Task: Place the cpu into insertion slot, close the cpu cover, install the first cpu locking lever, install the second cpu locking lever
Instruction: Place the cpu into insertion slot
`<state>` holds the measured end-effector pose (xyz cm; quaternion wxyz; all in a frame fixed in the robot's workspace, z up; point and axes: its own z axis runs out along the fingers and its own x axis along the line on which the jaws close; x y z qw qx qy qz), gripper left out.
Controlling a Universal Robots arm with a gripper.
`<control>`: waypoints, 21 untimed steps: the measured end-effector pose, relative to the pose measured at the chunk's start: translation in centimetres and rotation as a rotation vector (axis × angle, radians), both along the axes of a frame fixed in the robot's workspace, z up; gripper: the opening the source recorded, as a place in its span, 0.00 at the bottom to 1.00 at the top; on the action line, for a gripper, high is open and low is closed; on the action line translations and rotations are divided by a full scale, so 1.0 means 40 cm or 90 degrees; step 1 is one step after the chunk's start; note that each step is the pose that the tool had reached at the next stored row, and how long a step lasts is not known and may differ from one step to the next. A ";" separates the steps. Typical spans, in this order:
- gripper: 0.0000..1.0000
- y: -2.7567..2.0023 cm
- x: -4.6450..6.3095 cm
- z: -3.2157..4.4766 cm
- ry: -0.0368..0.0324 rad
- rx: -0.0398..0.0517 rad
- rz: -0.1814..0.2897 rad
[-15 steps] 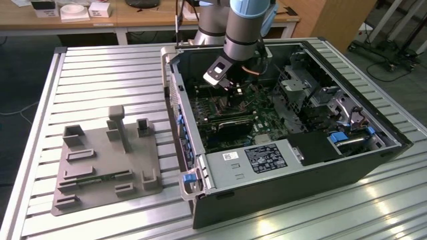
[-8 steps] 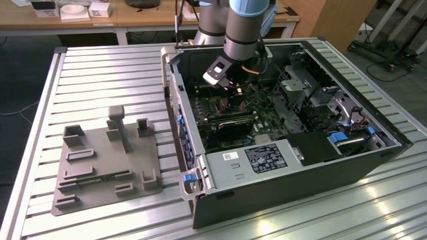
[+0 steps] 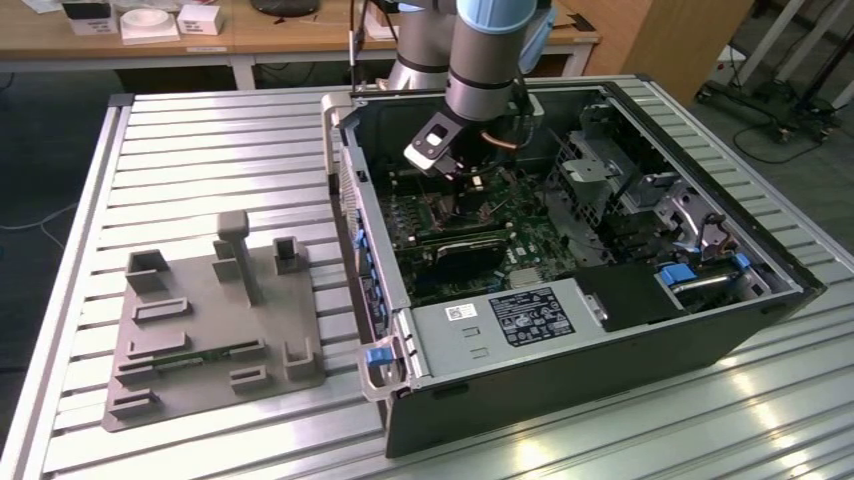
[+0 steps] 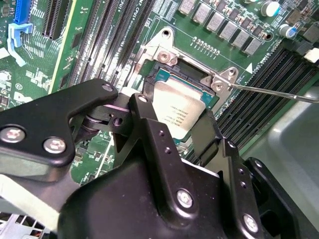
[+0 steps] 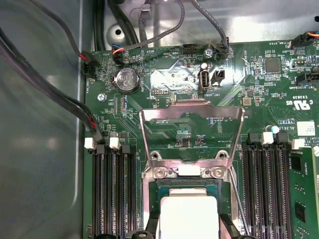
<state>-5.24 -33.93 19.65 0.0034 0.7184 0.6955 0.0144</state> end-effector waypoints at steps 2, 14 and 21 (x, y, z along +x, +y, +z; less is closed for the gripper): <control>0.55 0.000 -0.001 0.000 0.0000 0.0000 0.000; 0.55 0.000 -0.001 0.000 0.0000 -0.0055 0.000; 0.55 0.003 -0.001 -0.002 0.0000 -0.0171 0.000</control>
